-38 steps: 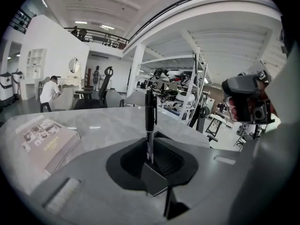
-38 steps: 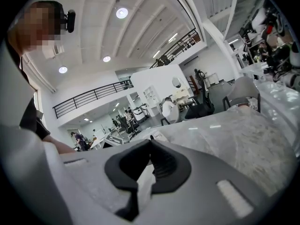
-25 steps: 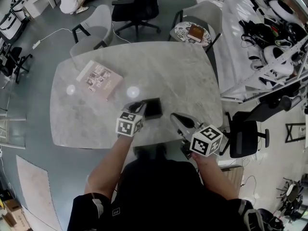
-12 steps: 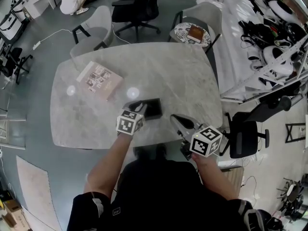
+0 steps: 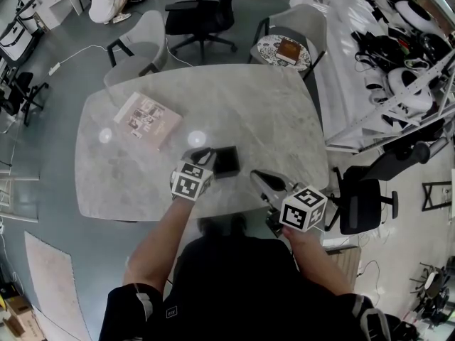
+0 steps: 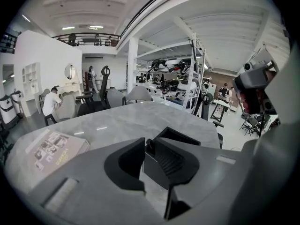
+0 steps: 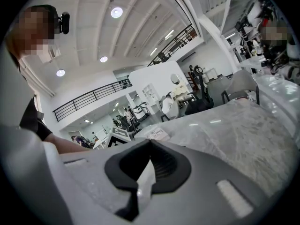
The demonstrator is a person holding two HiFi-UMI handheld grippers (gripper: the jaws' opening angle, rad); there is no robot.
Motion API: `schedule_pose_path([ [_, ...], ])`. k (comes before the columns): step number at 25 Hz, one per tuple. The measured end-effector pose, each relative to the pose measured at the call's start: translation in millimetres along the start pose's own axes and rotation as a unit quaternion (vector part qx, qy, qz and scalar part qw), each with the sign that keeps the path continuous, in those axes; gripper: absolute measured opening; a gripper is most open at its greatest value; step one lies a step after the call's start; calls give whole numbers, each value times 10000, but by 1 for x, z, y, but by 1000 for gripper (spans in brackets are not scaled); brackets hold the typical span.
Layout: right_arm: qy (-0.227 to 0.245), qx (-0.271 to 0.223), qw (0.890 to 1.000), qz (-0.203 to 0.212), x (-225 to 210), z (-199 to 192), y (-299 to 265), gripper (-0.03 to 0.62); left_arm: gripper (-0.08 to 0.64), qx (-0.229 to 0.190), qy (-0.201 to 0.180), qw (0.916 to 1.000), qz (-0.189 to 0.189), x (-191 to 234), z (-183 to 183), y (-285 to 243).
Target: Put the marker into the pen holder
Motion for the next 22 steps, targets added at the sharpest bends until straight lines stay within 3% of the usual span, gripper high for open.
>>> schedule_pose_path([
  [5,34,1,10000,5,-1,2,2,3,94,-363,-58,9990,244,12,17,19],
  [10,245,-162,9995,-99,-7,18,5,3,89,-912,192,9948,417,24,36,53],
  [17,786,-547,9953,-123,-9,65,-1,3,41,-1553,438,9846,675,45,73,108],
  [22,1161,-1158,9865,16,27,112,-7,2,16,-2077,369,9739,839,53,95,170],
])
Point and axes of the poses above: the fingertips, and each gripper's own axes: y backward along the fingers, x to its left, z out of its top, the point moved 1 cm from there along y, backward along the fingers, and after that the axes turned 8 degrees about -z, right-handed, at the moved point
